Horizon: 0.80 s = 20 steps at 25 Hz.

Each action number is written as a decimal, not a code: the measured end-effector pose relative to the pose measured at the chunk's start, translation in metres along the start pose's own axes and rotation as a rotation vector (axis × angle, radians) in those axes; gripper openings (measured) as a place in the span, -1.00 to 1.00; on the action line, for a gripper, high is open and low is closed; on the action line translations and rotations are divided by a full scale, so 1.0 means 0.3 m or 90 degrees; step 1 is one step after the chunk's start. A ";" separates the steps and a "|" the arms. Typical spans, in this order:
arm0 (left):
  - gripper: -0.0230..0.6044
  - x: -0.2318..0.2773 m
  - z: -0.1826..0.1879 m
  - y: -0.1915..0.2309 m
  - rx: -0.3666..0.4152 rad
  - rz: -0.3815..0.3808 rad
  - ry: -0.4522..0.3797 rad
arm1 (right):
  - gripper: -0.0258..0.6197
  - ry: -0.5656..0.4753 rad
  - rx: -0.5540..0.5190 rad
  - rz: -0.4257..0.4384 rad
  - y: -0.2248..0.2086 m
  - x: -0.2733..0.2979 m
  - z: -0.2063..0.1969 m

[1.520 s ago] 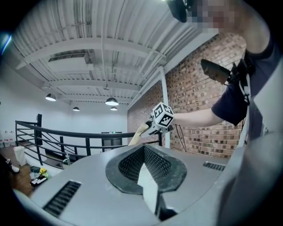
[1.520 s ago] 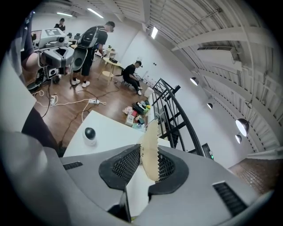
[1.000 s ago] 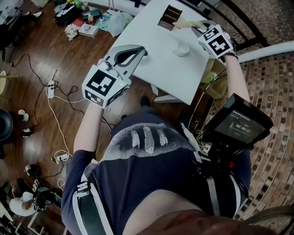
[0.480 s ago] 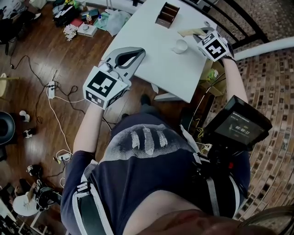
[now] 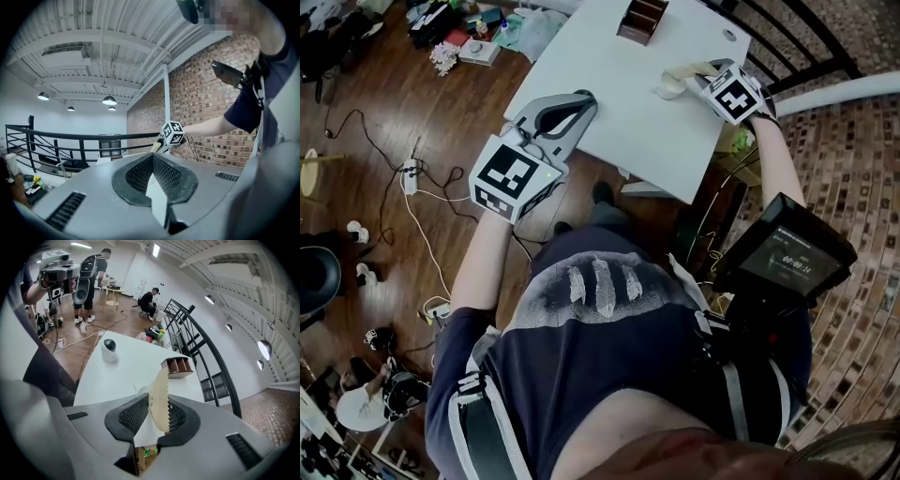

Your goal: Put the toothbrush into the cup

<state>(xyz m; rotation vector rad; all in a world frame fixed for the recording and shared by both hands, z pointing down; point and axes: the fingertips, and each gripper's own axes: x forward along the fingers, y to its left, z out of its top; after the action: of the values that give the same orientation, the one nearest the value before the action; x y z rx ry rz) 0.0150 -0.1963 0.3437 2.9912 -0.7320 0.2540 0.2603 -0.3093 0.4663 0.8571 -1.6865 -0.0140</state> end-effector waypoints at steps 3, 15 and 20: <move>-0.97 0.018 -0.010 0.011 -0.006 0.001 0.008 | -0.71 0.014 -0.001 0.010 0.000 0.041 -0.031; -0.97 0.028 -0.036 -0.003 -0.008 0.002 0.032 | -0.71 0.028 0.055 0.065 0.078 0.144 -0.110; -0.97 0.024 -0.037 -0.008 -0.007 0.004 0.035 | -0.60 0.012 0.067 0.064 0.059 0.174 -0.118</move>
<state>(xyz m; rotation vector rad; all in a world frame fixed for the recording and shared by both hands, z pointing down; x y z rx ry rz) 0.0208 -0.1965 0.3558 2.9584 -0.7345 0.3300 0.2788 -0.3096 0.5291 0.8461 -1.7230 0.1522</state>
